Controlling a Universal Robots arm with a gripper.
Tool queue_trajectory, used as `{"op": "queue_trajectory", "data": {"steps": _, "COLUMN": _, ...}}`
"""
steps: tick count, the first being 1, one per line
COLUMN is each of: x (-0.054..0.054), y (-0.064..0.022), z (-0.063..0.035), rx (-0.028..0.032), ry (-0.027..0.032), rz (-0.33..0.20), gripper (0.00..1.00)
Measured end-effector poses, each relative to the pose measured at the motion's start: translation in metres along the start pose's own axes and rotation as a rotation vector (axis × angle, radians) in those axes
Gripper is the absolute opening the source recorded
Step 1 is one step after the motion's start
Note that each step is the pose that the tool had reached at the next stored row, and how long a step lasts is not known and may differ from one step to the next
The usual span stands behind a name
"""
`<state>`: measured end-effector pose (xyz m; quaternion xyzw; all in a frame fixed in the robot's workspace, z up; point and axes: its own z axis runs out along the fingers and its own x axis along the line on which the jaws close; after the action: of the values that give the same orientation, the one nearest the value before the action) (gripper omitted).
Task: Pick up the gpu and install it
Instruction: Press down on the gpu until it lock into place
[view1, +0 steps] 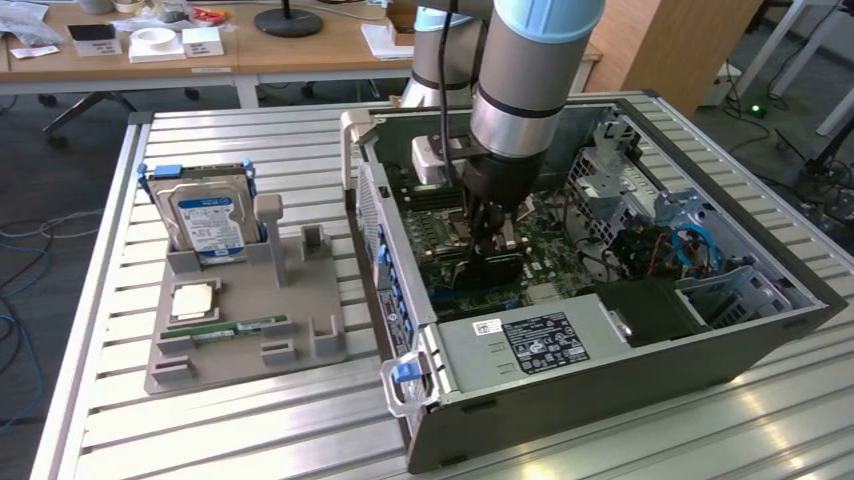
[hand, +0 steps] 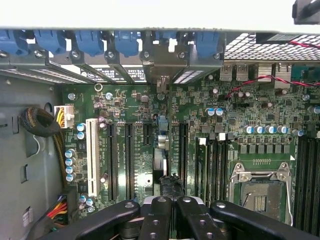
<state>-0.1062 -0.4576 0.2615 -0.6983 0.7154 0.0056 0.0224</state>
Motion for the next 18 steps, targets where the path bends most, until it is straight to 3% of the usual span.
{"op": "queue_trajectory", "data": {"steps": 18, "x": 0.0006, "y": 0.0015, "z": 0.0022, "rx": -0.0002, "ry": -0.0003, "rz": 0.000, "gripper": 0.11}}
